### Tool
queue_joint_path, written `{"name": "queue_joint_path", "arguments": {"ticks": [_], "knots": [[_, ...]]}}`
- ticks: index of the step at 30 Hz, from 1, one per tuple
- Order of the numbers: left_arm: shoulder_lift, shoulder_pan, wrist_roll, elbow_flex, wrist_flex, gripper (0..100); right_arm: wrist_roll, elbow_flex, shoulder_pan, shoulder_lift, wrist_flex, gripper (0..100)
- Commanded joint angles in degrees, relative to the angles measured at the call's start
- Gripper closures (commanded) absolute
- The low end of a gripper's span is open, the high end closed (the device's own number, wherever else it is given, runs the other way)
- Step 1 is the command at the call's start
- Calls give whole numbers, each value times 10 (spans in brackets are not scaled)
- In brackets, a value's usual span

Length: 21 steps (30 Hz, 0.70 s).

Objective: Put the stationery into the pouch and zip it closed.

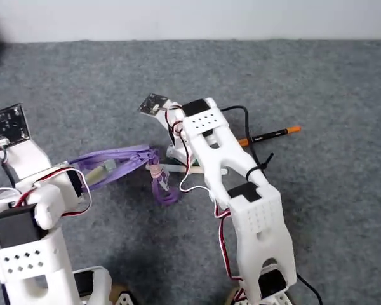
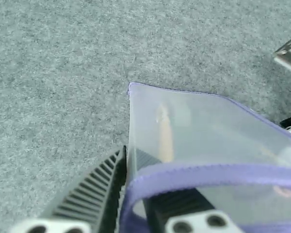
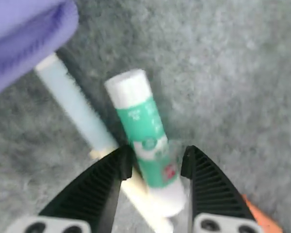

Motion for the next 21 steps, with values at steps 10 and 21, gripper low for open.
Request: {"name": "queue_joint_path", "arguments": {"ticks": [10,21], "knots": [[3,-4,6,-15,2,988,47,-26,7,46,-61,914],[3,-4,6,-15,2,988,19,-26,24,-34,20,990]]}}
